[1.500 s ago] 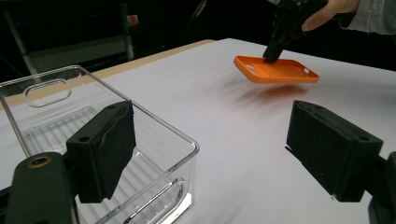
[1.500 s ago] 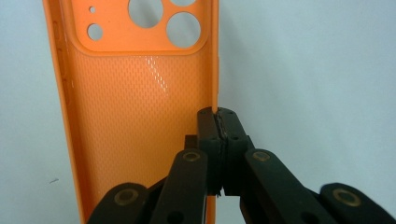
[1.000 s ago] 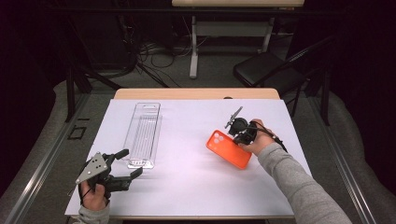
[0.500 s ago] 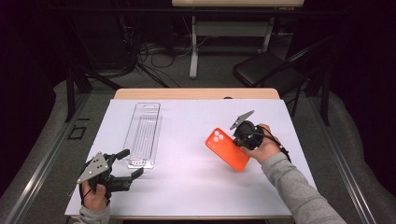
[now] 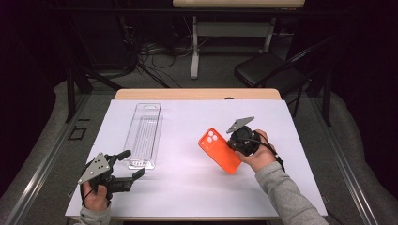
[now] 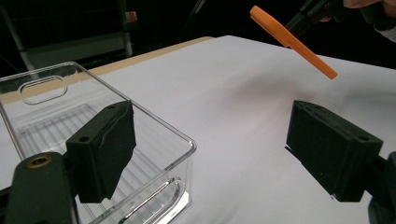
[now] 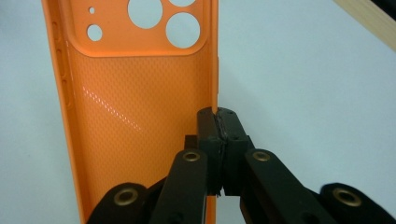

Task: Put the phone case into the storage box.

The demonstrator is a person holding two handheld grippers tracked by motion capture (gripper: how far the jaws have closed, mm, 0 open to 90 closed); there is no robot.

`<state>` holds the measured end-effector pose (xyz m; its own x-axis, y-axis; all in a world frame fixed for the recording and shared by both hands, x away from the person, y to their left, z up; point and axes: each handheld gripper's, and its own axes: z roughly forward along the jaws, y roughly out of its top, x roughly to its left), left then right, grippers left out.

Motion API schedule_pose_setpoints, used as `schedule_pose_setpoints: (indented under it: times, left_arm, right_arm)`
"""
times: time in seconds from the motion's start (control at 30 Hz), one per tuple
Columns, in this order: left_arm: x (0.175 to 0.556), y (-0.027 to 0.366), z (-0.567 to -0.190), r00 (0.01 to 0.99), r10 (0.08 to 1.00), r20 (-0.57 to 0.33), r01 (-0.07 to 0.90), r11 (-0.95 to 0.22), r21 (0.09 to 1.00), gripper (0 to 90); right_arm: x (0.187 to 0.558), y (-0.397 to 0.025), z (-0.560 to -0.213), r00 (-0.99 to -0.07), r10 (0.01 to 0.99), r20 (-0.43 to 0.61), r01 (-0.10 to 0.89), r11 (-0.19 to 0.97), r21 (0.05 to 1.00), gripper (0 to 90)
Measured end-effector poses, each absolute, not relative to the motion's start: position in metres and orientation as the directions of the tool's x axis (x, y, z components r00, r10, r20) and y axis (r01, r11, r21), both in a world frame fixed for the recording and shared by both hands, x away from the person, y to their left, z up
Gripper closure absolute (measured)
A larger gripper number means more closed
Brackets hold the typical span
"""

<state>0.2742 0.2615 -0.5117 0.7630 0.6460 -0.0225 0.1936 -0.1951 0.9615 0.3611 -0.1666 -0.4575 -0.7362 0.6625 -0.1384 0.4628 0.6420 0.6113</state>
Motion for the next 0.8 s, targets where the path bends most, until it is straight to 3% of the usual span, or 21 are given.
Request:
schedule_pose_setpoints:
  times: [0.8]
  left_arm:
    - [0.276,0.251,-0.508,0.764,0.644,-0.035,0.207,-0.194,0.959,15.8]
  right_arm:
    - [0.345,-0.148,-0.458,-0.709,0.701,-0.070,0.422,0.503,0.754,89.5]
